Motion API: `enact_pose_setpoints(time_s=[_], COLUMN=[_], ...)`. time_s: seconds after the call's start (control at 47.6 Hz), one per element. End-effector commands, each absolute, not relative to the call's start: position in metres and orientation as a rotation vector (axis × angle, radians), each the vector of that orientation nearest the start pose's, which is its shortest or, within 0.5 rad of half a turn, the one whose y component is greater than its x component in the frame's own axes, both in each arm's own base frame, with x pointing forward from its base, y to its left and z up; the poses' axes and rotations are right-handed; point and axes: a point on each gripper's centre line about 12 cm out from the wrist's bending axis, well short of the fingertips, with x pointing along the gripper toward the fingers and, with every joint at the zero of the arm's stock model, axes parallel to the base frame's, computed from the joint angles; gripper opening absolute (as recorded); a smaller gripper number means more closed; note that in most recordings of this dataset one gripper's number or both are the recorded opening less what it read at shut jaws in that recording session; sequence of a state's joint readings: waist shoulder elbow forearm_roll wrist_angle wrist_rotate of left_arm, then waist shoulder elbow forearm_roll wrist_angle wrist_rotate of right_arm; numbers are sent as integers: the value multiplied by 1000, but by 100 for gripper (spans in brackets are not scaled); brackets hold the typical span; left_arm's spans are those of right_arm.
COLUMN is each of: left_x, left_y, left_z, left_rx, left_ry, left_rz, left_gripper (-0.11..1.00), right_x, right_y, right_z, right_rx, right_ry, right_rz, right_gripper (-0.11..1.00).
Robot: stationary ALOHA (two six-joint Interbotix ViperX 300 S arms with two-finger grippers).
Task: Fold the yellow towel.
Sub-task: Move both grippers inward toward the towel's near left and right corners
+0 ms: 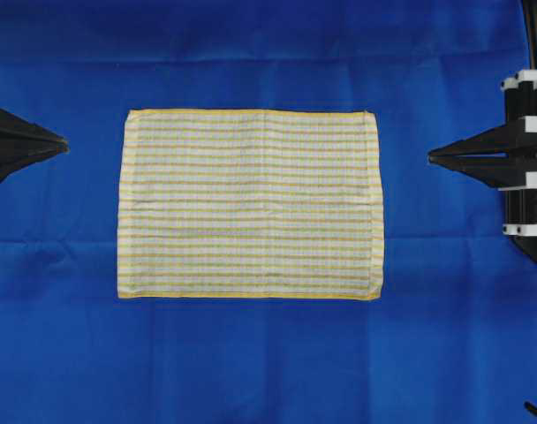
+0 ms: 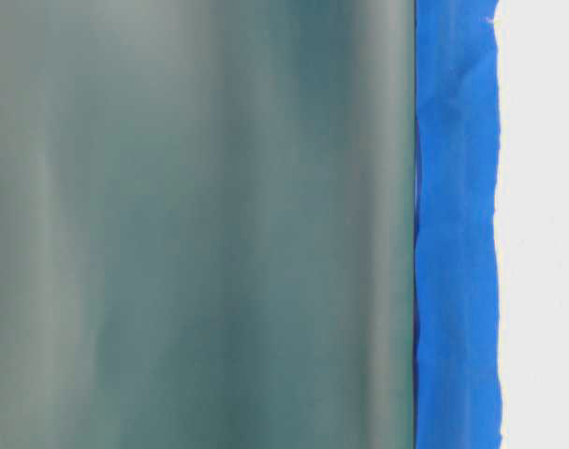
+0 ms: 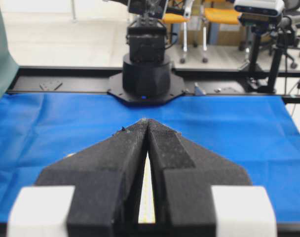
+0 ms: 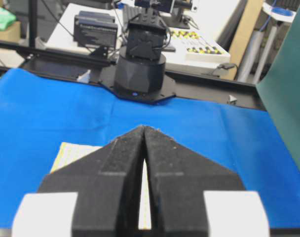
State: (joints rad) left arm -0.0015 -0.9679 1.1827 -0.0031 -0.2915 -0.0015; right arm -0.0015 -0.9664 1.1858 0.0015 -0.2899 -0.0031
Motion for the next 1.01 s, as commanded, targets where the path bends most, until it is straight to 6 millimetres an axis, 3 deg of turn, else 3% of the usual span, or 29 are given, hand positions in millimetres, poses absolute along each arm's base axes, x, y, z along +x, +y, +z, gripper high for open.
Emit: enact_pose_setpoints(time_s=[0.0,0.231,0.546,0.651,0.714,0.883,0.925,0.988], left_x=[202,216,245,250,253,257,258,258], left_y=[4,18,49,61,68,83,87,92], left_z=[294,274,229,216,207,181,172,163], left_rx=[-15,46,22,9,-2,-26,-32,-38], left_ry=[-75,10,220,274,304,395,417,433], left_rz=[23,85,199,240,264,310,324,338], left_gripper=[0,0,1,15,32,81,83,77], right_x=[203,218,238,245,249,255,255,257], right_y=[-4,-40,-83,-94,-100,-115,-118,-122], right_z=[297,276,226,209,199,168,161,153], right_rx=[8,104,218,248,263,292,300,306], right_ry=[-80,95,316,380,417,520,540,560], right_rz=[-18,-194,-370,-409,-429,-476,-488,-499], right_gripper=[0,0,0,2,10,57,70,77])
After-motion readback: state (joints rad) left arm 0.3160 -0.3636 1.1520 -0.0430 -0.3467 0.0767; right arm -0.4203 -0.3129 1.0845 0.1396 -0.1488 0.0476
